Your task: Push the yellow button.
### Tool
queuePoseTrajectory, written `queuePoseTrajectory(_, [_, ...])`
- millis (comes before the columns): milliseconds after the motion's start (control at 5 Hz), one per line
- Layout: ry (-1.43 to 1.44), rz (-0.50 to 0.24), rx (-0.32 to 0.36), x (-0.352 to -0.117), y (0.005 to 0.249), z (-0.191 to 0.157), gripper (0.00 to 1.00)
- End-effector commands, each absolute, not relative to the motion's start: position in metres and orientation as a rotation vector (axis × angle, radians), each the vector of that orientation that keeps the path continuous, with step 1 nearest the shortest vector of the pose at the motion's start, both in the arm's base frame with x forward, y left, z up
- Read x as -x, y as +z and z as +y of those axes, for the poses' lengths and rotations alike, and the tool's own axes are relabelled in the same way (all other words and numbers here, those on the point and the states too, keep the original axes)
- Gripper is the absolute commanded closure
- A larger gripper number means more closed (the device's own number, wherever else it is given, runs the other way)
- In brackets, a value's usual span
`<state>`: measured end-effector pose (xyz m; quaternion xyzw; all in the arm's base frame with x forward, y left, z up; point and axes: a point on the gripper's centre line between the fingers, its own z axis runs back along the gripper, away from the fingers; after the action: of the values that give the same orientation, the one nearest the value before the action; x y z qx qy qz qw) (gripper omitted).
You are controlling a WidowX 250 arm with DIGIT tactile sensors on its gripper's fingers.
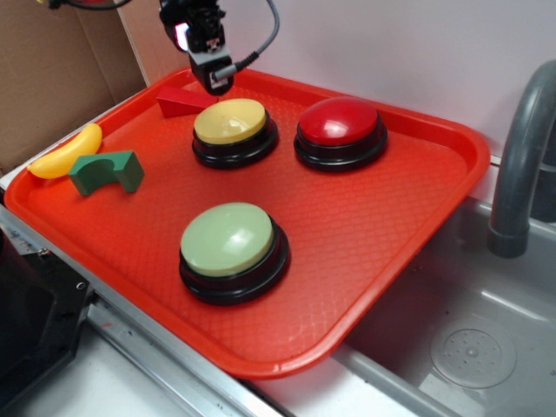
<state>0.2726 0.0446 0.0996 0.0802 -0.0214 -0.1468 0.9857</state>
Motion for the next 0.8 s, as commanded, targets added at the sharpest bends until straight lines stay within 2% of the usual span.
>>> queuePoseTrajectory(0, [-0.182,-0.121,-0.136,-0.301,0.064,0.04,0.0])
queuePoseTrajectory(400, [-0.149,-0.026,-0.117,-0.296,0.052,0.039,0.0])
queuePoseTrajectory(600, [-0.156,-0.03,-0.117,-0.292,0.074,0.041,0.0])
